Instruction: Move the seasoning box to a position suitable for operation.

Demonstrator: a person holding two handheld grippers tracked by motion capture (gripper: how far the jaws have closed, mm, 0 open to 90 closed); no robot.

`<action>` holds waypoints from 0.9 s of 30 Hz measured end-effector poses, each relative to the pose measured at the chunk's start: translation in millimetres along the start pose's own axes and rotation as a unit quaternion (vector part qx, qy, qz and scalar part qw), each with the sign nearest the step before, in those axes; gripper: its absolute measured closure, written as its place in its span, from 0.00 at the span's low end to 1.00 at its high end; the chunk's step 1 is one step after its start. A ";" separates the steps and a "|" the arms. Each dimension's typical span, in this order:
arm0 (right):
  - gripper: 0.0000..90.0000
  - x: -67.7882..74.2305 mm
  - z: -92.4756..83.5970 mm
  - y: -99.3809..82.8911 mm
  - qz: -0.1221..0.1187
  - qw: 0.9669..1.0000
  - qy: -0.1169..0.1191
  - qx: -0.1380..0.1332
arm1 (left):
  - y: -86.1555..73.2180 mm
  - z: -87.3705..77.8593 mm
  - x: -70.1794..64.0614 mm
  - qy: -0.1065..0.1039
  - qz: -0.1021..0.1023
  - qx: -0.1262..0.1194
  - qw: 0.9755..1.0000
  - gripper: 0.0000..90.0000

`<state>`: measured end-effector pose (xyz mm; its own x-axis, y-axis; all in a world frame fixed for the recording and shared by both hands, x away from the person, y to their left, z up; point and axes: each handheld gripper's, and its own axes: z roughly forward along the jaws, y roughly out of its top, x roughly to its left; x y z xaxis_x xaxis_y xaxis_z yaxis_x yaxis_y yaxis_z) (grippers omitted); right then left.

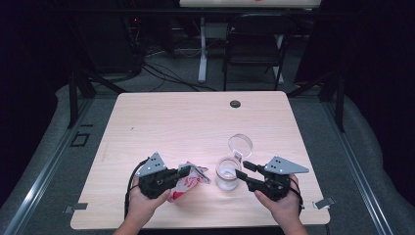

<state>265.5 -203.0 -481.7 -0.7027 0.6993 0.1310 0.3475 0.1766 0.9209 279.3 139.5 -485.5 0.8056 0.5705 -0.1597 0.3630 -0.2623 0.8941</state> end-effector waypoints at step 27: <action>0.68 39.1 51.2 11.5 -0.047 0.993 0.096 0.043 | 2.4 10.8 -16.3 0.005 0.020 0.016 1.000 0.98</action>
<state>273.7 -138.2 -484.8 -0.8374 0.5332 0.1204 0.3200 0.2996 0.8988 272.2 121.2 -485.3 0.8155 0.5661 -0.1200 0.3453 -0.3096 0.8859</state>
